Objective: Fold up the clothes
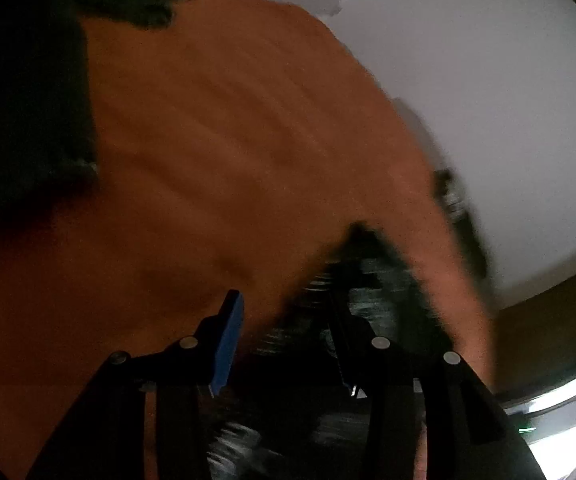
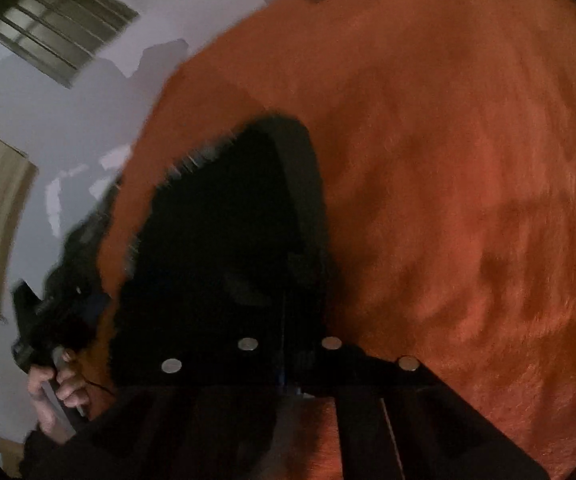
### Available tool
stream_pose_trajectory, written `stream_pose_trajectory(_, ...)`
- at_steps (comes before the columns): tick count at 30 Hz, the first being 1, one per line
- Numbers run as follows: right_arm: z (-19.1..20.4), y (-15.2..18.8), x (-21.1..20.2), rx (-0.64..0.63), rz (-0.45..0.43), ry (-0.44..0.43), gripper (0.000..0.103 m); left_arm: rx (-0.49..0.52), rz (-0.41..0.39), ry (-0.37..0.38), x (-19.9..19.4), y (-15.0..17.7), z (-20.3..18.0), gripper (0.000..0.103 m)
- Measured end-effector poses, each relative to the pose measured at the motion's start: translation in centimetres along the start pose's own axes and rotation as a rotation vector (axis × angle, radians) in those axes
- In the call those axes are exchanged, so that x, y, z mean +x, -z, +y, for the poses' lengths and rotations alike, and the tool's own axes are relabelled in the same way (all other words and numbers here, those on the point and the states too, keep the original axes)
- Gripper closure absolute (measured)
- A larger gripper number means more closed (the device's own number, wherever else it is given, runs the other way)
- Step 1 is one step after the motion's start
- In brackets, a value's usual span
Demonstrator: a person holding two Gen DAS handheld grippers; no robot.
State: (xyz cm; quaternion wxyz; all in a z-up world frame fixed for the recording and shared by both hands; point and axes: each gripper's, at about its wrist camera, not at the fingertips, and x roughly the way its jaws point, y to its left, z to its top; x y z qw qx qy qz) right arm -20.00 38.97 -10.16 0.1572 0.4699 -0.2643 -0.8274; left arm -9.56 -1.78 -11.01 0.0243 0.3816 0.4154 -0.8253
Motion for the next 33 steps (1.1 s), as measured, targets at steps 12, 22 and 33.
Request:
stream_pose_trajectory(12, 6.2, 1.1, 2.1, -0.121, 0.036, -0.022, 0.103, 0.410, 0.036, -0.245, 5.0, 9.8, -9.6, 0.057)
stream_pose_trajectory(22, 7.4, 6.2, 0.4, -0.153, 0.107, -0.008, 0.094, 0.292, 0.096, -0.220, 0.5, 13.8, -5.6, 0.045)
stream_pose_trajectory(33, 9.9, 7.4, -1.2, -0.210, 0.088, -0.061, 0.090, 0.254, 0.163, -0.071, -3.5, 13.8, -5.5, 0.043)
